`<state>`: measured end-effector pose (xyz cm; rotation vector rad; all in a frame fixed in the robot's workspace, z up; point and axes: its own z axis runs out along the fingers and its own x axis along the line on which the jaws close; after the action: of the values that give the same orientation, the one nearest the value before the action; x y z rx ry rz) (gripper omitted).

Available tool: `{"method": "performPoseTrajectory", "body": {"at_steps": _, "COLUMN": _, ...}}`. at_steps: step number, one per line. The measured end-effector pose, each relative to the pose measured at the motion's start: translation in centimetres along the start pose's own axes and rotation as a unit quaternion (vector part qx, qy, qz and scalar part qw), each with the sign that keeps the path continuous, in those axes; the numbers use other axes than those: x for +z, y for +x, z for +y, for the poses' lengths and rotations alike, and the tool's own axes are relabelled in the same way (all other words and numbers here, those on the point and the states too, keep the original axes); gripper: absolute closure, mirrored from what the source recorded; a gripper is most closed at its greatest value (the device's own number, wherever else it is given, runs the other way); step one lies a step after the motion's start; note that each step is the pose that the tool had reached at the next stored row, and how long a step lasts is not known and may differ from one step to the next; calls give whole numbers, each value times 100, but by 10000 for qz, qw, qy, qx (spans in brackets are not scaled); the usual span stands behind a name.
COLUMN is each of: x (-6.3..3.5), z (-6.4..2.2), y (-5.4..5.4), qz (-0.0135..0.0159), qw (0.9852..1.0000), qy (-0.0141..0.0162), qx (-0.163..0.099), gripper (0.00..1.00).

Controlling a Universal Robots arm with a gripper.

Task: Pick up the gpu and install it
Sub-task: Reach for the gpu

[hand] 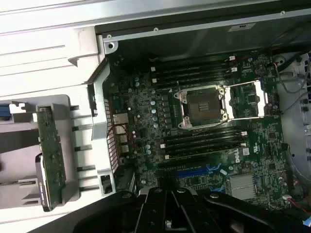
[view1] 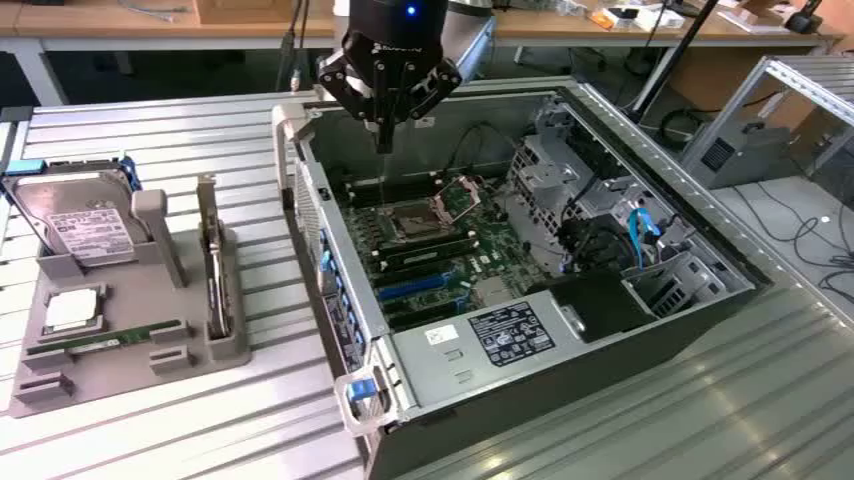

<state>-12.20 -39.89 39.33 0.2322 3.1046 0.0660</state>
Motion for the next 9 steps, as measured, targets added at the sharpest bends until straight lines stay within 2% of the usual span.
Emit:
{"method": "performPoseTrajectory", "body": {"at_steps": 2, "x": -2, "z": -10, "y": 70, "qz": 0, "qw": 10000, "qy": 0, "qx": 1, "gripper": 89}}
{"method": "performPoseTrajectory", "body": {"at_steps": 9, "x": -4, "z": -19, "y": 129, "qz": 0, "qw": 10000, "qy": 0, "qx": 1, "gripper": 89}}
